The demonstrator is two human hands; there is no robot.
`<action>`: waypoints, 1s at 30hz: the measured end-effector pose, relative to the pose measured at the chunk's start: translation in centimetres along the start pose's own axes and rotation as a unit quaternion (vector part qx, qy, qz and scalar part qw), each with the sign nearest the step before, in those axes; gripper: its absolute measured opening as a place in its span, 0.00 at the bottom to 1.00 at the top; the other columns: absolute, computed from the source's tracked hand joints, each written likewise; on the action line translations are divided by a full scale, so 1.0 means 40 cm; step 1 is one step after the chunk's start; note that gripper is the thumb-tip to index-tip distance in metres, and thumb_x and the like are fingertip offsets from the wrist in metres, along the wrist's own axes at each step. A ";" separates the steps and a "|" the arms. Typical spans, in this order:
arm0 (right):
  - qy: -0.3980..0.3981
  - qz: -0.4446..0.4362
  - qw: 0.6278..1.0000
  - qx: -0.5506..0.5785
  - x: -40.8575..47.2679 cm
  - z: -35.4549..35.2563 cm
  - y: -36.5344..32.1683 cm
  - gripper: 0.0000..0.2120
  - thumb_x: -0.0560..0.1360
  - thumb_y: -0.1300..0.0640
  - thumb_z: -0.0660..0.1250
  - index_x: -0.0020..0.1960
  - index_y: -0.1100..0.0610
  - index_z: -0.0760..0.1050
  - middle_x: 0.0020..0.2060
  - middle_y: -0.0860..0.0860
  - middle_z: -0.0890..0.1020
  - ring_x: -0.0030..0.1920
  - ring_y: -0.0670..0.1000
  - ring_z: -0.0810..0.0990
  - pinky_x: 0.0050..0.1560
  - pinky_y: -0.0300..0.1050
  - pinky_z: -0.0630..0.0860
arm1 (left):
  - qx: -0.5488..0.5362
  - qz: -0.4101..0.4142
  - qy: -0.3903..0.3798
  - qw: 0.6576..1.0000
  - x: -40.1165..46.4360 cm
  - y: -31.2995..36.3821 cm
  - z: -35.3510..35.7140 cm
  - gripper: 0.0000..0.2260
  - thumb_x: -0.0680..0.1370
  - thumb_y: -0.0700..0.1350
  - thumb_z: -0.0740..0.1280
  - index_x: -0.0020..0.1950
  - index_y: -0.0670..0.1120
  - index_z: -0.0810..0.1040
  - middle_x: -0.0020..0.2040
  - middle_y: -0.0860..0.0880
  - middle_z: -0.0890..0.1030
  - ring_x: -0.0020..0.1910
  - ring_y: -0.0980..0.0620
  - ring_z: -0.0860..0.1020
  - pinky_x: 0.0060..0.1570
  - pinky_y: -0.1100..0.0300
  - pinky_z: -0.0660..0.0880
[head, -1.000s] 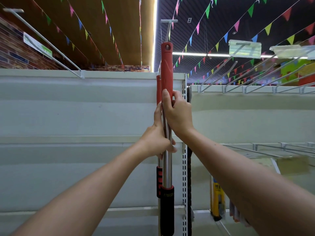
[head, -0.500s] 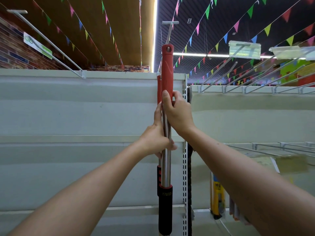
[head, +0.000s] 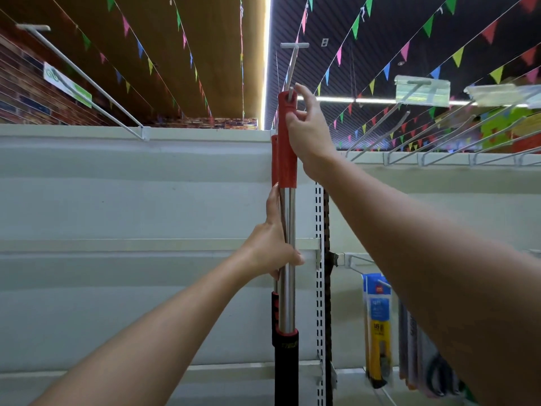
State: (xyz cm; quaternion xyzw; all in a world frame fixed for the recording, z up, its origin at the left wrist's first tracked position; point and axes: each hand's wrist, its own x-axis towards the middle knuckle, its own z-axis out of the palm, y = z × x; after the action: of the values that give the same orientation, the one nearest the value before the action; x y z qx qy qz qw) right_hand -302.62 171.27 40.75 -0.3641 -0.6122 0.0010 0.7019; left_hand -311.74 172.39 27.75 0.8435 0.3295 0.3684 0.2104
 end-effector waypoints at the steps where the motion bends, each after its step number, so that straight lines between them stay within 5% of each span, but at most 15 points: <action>1: 0.004 -0.001 1.000 -0.004 -0.003 0.004 0.008 0.24 0.79 0.61 0.55 0.74 0.49 0.59 0.60 0.58 0.76 0.52 0.56 0.78 0.58 0.60 0.76 | -0.001 -0.002 -0.003 1.000 0.002 0.000 -0.001 0.57 0.72 0.37 0.73 0.68 0.64 0.23 0.51 0.40 0.80 0.41 0.45 0.83 0.35 0.54 0.82; 8: 0.025 0.004 1.000 0.001 0.008 0.019 0.036 0.23 0.78 0.61 0.55 0.73 0.50 0.62 0.60 0.59 0.77 0.56 0.60 0.78 0.57 0.60 0.76 | -0.009 0.008 0.004 1.000 0.028 -0.001 0.000 0.58 0.71 0.37 0.74 0.68 0.63 0.23 0.45 0.47 0.77 0.42 0.48 0.81 0.34 0.55 0.82; 18: 0.042 -0.016 0.999 0.001 0.017 0.026 0.060 0.23 0.78 0.63 0.56 0.72 0.51 0.64 0.61 0.57 0.76 0.58 0.60 0.77 0.59 0.60 0.75 | -0.010 0.014 0.026 1.000 0.073 0.006 -0.013 0.55 0.73 0.40 0.72 0.70 0.62 0.26 0.47 0.43 0.75 0.37 0.46 0.81 0.24 0.61 0.77; 30: 0.047 -0.037 0.998 -0.011 0.030 0.028 0.080 0.22 0.78 0.65 0.57 0.71 0.52 0.66 0.58 0.57 0.77 0.55 0.59 0.79 0.56 0.60 0.76 | 0.015 0.039 0.065 0.997 0.132 0.004 -0.021 0.53 0.74 0.43 0.71 0.70 0.58 0.24 0.53 0.41 0.77 0.39 0.48 0.81 0.24 0.64 0.75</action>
State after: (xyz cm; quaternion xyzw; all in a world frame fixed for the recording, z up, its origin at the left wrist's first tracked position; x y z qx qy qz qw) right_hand -301.86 174.73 40.11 -0.3479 -0.5915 -0.0490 0.7257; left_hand -309.62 176.10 30.94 0.8328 0.3150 0.4255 0.1617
